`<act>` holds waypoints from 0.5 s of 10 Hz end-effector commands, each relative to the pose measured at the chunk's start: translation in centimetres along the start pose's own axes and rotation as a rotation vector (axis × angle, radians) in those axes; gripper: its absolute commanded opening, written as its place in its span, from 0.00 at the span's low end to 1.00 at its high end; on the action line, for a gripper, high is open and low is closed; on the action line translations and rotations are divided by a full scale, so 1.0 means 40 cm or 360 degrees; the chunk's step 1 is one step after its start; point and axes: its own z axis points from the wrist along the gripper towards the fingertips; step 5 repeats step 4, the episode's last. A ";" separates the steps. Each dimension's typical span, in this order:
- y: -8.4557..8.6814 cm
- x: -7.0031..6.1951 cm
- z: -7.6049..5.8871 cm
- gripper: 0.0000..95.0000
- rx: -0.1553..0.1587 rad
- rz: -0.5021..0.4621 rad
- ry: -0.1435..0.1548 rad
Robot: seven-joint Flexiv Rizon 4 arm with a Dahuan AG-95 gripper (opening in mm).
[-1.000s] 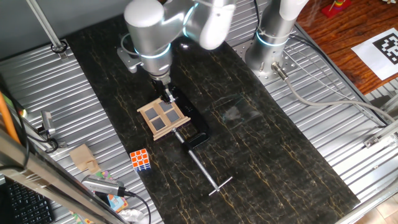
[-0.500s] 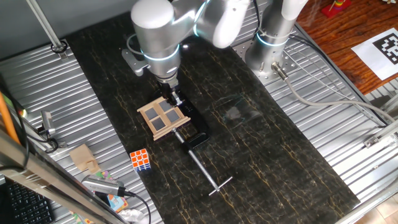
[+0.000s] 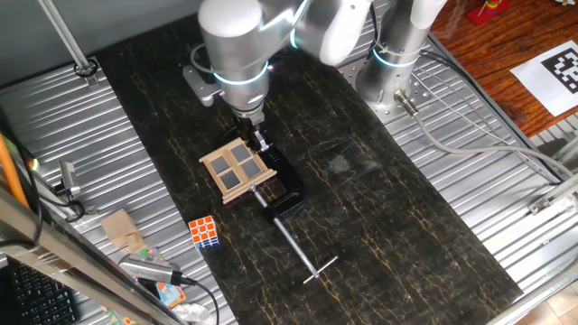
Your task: Close a sliding window
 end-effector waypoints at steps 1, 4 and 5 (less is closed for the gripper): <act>0.002 0.000 0.001 0.00 -0.0002 -0.0013 -0.0005; 0.003 0.010 0.002 0.00 -0.0006 -0.0012 -0.0012; 0.003 0.010 0.002 0.00 -0.0006 -0.0012 -0.0012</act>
